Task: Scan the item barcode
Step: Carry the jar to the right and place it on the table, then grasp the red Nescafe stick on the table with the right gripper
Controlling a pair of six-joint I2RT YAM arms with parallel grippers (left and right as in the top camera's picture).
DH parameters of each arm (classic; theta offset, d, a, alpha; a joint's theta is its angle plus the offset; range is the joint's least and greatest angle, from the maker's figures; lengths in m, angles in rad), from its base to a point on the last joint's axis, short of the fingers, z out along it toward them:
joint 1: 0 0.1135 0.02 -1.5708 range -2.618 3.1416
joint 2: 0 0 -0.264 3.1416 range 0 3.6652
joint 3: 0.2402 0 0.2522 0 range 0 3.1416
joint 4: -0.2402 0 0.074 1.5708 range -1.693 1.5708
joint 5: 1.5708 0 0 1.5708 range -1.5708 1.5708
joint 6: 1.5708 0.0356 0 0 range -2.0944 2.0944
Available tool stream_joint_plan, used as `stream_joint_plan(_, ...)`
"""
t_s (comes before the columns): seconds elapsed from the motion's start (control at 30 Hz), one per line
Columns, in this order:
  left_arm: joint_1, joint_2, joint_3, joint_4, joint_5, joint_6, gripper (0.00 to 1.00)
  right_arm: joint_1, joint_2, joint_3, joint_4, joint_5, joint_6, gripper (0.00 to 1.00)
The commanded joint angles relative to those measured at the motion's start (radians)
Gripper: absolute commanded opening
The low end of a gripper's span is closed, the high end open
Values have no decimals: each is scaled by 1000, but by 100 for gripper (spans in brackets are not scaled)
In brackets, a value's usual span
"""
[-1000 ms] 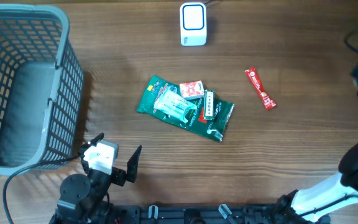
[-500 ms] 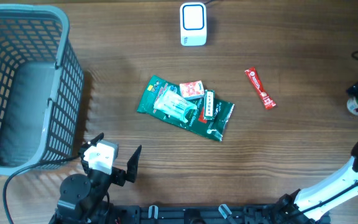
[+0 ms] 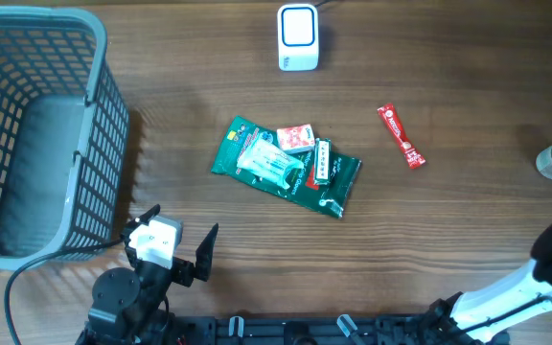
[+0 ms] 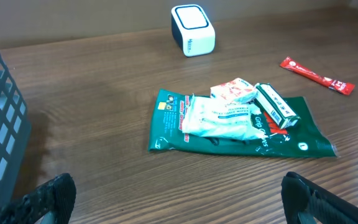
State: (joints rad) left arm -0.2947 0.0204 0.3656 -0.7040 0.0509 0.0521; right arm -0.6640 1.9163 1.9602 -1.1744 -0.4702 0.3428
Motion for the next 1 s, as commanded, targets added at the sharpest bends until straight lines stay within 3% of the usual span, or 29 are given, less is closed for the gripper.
stream_joint_plan(0.0, 0, -2, -3, -23, 5, 19, 100, 217, 3, -83, -55, -138, -192, 98)
stream_joint_plan(0.07, 0, -2, -3, -65, 5, 19, 100, 403, 8, -176, -29, -137, -194, 78)
stream_joint_plan(0.13, 0, -2, -3, -119, 5, 19, 100, 544, 8, -254, 55, -121, -193, 100)
stream_joint_plan(0.23, 0, -2, -3, -219, 5, 19, 100, 762, 8, -348, 186, 164, -182, 100)
stream_joint_plan(0.33, 0, -2, -3, -240, 5, 19, 100, 862, 8, -353, 218, 628, -183, 100)
stream_joint_plan(0.4, 0, -2, -3, -240, 5, 19, 100, 868, 10, -353, 265, 797, -188, 99)
stream_joint_plan(0.5, 0, -2, -3, -240, 5, 19, 100, 828, 11, -378, 261, 783, -265, 90)
stream_joint_plan(0.57, 0, -2, -3, -240, 5, 19, 100, 804, 11, -430, 257, 753, -280, 90)
stream_joint_plan(0.63, 0, -2, -3, -240, 5, 19, 100, 789, 11, -518, 301, 546, -430, 90)
stream_joint_plan(0.73, 0, -2, -3, -240, 5, 19, 100, 789, 11, -614, 382, 535, -435, 88)
stream_joint_plan(0.87, 0, -2, -3, -240, 5, 19, 100, 786, 12, -630, 444, 566, -481, 73)
stream_joint_plan(0.97, 0, -2, -3, -240, 5, 19, 100, 761, 35, -634, 457, 573, -516, 69)
